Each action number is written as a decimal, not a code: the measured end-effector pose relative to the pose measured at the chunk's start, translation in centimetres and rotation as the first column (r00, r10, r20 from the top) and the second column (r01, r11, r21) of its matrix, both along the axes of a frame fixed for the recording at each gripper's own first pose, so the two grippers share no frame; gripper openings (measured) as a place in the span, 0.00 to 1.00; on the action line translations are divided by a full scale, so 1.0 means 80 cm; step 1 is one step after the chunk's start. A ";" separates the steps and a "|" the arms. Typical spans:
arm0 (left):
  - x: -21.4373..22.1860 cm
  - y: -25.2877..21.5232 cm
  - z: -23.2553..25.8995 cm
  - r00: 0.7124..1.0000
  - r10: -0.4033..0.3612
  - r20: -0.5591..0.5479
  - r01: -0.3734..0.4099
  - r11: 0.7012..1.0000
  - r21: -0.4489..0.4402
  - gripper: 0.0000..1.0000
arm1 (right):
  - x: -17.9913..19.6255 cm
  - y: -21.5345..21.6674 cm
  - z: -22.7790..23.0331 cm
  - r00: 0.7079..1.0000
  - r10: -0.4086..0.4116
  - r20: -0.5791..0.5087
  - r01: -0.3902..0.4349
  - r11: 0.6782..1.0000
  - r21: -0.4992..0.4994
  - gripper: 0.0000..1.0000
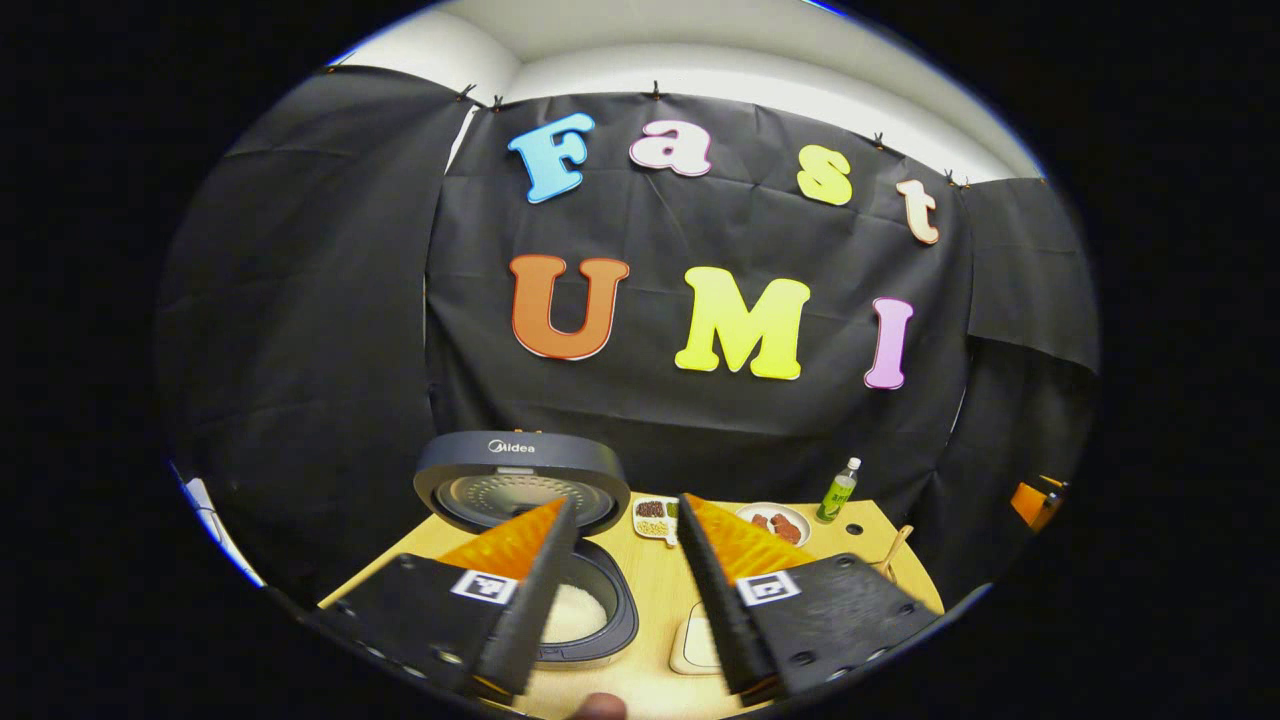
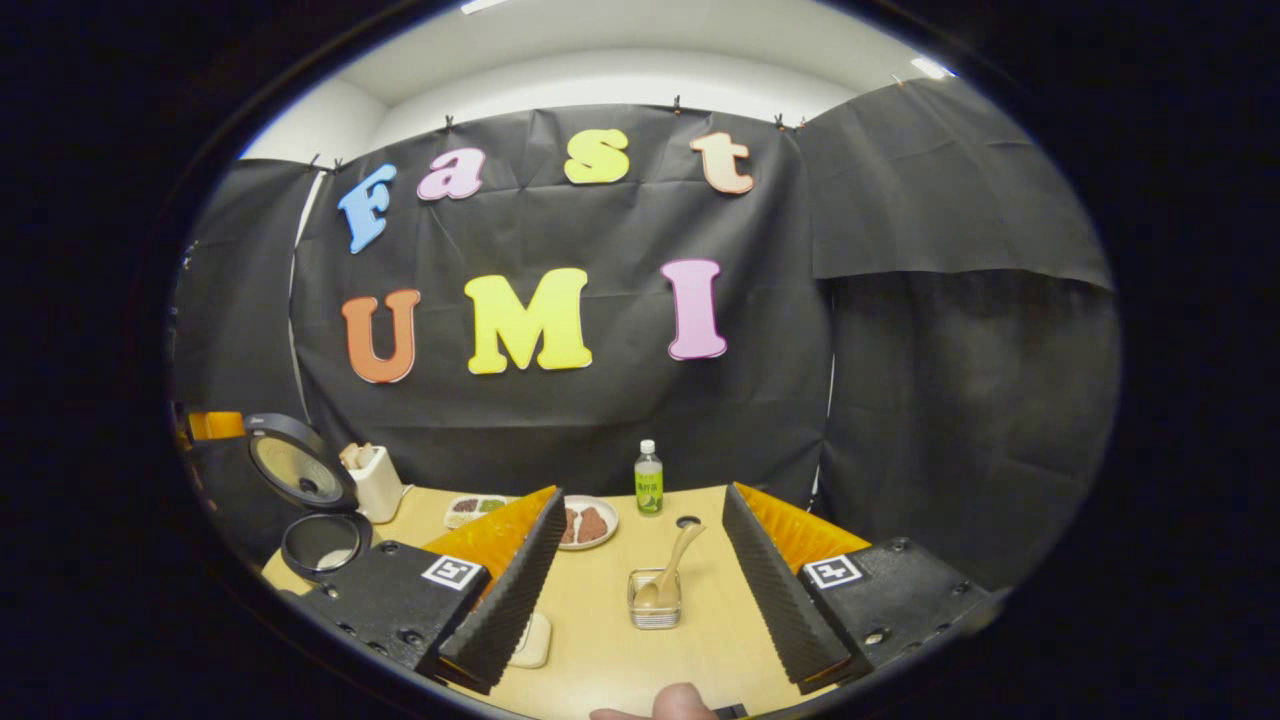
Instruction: Close the left gripper, press the button to open the rice cooker; take a wooden spoon from the chopstick holder with the right hand, scoop a spoonful of rice and pour it into the rice cooker, then put the wooden spoon back into the chopstick holder.
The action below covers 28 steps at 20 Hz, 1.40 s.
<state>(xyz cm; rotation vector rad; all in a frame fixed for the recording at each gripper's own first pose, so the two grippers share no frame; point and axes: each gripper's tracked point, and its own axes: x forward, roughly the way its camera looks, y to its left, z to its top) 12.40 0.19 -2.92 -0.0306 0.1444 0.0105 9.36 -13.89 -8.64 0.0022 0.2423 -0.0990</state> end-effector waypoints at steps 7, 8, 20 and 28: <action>-0.015 -0.013 0.017 0.999 0.008 0.049 -0.009 0.999 0.035 0.89 | 0.027 -0.004 -0.034 0.998 0.044 -0.053 -0.044 0.999 0.001 1.00; -0.019 -0.019 0.019 0.999 0.000 0.049 -0.002 0.999 0.037 0.95 | 0.032 -0.006 -0.043 0.997 0.046 -0.063 -0.046 0.999 0.002 1.00; 0.011 -0.047 0.042 0.996 0.041 0.084 -0.044 0.999 0.030 0.95 | 0.142 -0.054 -0.204 0.962 0.087 -0.258 -0.066 0.994 0.089 1.00; 0.027 -0.069 0.022 0.992 0.121 0.026 -0.122 0.992 0.040 0.95 | 0.220 -0.080 -0.337 0.902 0.116 -0.416 -0.018 0.973 0.231 0.98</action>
